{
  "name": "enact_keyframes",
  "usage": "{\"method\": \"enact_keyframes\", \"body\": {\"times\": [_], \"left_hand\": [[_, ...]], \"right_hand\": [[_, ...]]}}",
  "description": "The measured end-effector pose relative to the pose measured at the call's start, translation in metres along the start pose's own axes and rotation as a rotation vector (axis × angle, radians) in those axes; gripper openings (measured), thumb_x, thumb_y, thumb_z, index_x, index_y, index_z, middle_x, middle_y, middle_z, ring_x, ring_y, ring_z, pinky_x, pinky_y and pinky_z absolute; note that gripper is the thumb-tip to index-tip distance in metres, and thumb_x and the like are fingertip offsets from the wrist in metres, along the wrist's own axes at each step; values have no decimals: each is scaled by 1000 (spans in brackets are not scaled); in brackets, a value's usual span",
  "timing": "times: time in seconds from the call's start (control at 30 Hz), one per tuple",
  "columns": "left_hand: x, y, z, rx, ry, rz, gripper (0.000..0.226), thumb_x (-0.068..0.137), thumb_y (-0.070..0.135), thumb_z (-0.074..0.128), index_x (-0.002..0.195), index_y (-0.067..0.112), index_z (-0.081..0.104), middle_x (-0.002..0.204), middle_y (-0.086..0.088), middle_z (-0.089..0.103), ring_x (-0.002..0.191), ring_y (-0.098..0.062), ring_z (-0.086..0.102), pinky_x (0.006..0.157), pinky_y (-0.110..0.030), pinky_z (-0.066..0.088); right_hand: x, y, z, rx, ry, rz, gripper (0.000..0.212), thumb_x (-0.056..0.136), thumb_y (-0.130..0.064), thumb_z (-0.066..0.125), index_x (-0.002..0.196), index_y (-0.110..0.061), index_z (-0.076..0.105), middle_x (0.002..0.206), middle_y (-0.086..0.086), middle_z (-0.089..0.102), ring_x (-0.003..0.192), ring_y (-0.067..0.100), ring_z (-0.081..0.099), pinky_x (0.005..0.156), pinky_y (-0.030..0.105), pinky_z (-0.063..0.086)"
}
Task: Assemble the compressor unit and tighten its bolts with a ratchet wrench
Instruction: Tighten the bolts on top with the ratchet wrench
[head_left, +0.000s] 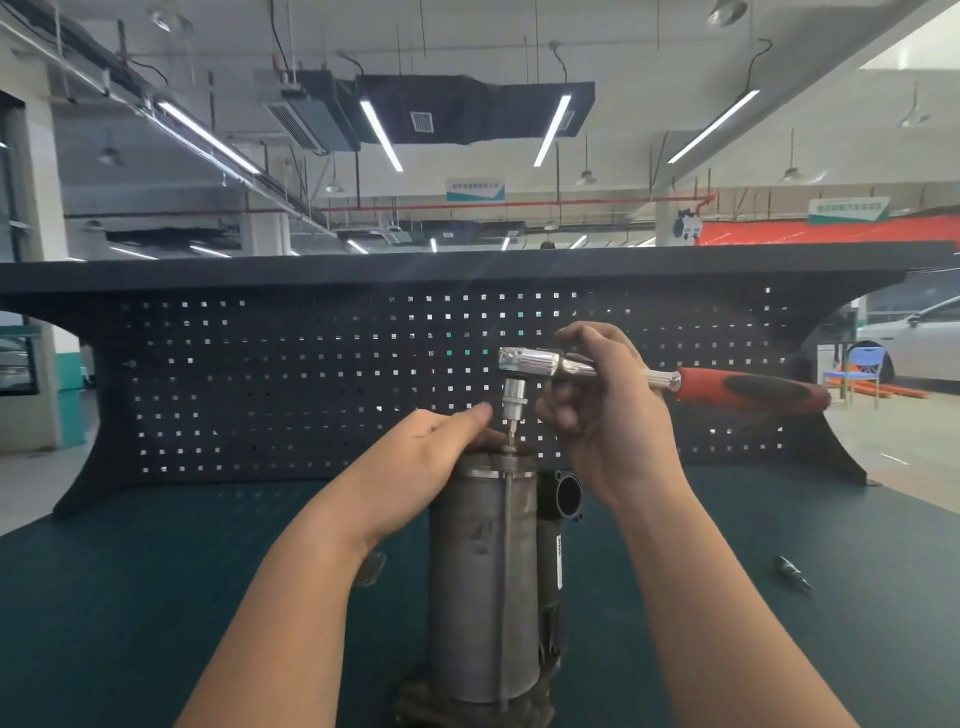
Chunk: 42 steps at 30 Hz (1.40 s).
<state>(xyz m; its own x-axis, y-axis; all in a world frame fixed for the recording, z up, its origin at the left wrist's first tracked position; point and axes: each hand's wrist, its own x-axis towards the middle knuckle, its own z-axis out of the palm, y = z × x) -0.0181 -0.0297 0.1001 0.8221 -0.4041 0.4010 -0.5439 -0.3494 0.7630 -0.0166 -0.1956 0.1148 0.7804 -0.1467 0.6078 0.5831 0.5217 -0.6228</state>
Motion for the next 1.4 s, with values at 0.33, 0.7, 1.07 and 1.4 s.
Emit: {"method": "enact_keyframes", "body": {"times": [0.33, 0.7, 1.07, 1.4], "left_hand": [[-3, -8, -15, 61, -125, 106, 28, 101, 30, 49, 107, 42, 74, 120, 33, 62, 113, 13, 56, 92, -10, 45], [-11, -22, -26, -155, -78, -8, 33, 87, 47, 60, 110, 28, 75, 117, 13, 69, 112, -9, 64, 94, -32, 50], [-13, 48, 48, 391, 235, -242, 36, 99, 51, 39, 110, 37, 71, 116, 3, 69, 121, -24, 51, 112, -42, 30], [-31, 74, 57, 198, 290, -479, 62, 99, 47, 30, 153, 37, 0, 162, -5, -9, 143, -38, 7, 112, -48, 22]], "right_hand": [[8, -6, 5, 184, 180, 149, 25, 97, -23, 49, 77, -11, 55, 46, -3, 41, 35, 7, 32, 36, 15, 25], [5, 1, 3, 212, 364, -18, 26, 100, -35, 46, 86, -18, 60, 50, -5, 49, 44, 9, 44, 44, 21, 39], [-42, -3, -6, -272, 516, -140, 38, 99, -48, 39, 95, -23, 67, 92, -2, 73, 76, 16, 70, 74, 32, 55], [-101, 45, 11, -680, 768, 20, 37, 97, -52, 36, 74, -32, 57, 90, 4, 62, 71, 10, 57, 58, 21, 36]]}}
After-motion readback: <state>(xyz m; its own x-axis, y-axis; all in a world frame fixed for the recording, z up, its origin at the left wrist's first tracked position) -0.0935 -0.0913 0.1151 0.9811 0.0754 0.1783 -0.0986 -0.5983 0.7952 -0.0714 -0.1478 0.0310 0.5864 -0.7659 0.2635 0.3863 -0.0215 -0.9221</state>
